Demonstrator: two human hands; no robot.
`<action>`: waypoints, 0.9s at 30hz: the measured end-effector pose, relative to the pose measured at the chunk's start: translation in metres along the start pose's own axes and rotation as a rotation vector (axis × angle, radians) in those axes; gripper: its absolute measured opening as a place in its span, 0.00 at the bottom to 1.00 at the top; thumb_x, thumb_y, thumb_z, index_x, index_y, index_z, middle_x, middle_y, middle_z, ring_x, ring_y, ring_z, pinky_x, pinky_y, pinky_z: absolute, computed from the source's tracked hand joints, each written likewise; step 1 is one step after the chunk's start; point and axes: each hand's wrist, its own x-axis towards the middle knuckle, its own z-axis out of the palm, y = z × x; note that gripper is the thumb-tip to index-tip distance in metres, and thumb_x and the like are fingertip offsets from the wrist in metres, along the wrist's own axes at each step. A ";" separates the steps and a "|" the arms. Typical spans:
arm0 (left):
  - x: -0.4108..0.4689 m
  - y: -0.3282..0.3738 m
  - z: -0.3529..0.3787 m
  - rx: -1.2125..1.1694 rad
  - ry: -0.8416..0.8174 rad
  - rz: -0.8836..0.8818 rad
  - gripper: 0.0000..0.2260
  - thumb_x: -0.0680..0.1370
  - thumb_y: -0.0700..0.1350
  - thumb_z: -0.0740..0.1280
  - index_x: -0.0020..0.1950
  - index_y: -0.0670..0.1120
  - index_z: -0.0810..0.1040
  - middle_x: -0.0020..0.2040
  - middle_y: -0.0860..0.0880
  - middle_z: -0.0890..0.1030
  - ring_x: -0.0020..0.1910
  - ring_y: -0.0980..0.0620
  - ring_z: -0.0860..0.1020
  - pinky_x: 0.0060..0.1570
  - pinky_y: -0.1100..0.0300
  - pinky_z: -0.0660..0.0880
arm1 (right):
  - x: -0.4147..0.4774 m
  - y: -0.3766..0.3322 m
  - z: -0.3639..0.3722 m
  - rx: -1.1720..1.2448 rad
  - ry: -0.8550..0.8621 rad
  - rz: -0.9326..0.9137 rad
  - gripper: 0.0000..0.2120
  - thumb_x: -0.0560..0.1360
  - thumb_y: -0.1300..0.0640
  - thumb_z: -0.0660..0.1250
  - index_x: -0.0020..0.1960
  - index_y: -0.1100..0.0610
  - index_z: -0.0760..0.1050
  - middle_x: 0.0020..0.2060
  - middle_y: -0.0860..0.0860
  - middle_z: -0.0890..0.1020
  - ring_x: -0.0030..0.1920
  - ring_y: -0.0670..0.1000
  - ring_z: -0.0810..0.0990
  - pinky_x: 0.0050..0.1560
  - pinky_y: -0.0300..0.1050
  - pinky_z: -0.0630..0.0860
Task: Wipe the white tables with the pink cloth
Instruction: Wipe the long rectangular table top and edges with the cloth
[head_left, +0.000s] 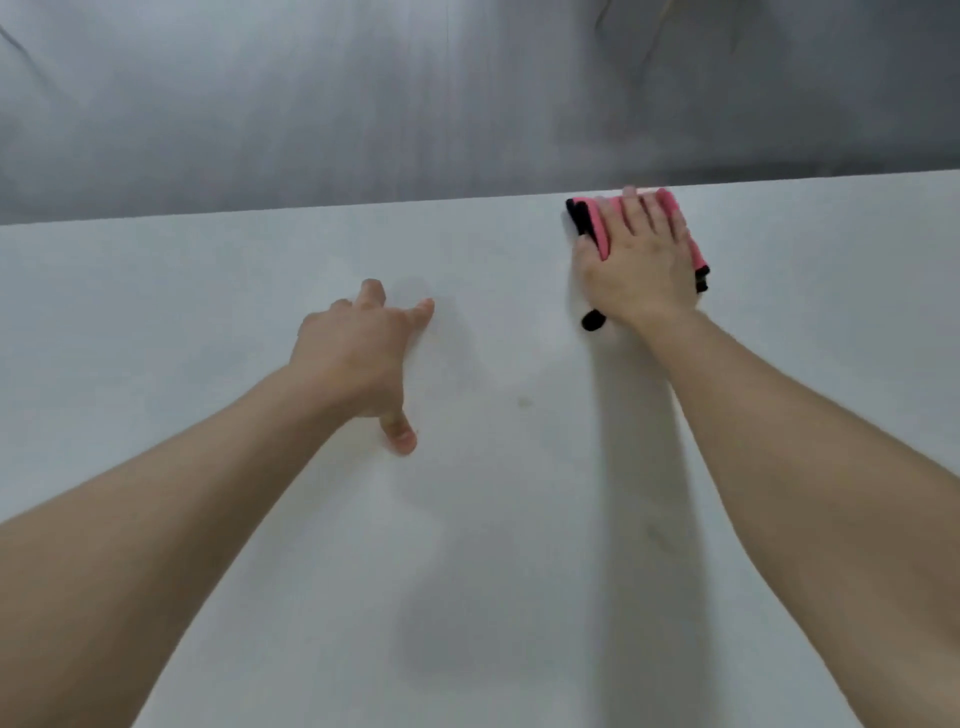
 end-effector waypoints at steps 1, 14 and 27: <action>0.000 0.000 0.000 -0.019 0.004 -0.004 0.71 0.53 0.62 0.90 0.88 0.64 0.51 0.77 0.45 0.64 0.71 0.41 0.75 0.61 0.48 0.74 | -0.013 -0.004 0.000 0.015 -0.004 0.059 0.34 0.85 0.37 0.44 0.88 0.48 0.53 0.88 0.53 0.53 0.88 0.54 0.47 0.86 0.57 0.39; -0.095 -0.025 0.092 -0.556 0.521 -0.010 0.21 0.75 0.52 0.80 0.67 0.54 0.84 0.65 0.51 0.81 0.65 0.48 0.79 0.62 0.53 0.75 | -0.203 0.003 -0.015 0.002 0.033 0.080 0.35 0.82 0.38 0.45 0.87 0.47 0.58 0.87 0.54 0.57 0.87 0.54 0.50 0.86 0.55 0.40; -0.178 -0.104 0.181 -0.632 0.793 0.071 0.08 0.88 0.45 0.65 0.56 0.45 0.83 0.54 0.49 0.84 0.58 0.45 0.79 0.61 0.49 0.73 | -0.311 -0.052 0.003 -0.047 0.120 0.253 0.34 0.82 0.42 0.47 0.86 0.53 0.62 0.85 0.59 0.61 0.86 0.60 0.55 0.86 0.62 0.47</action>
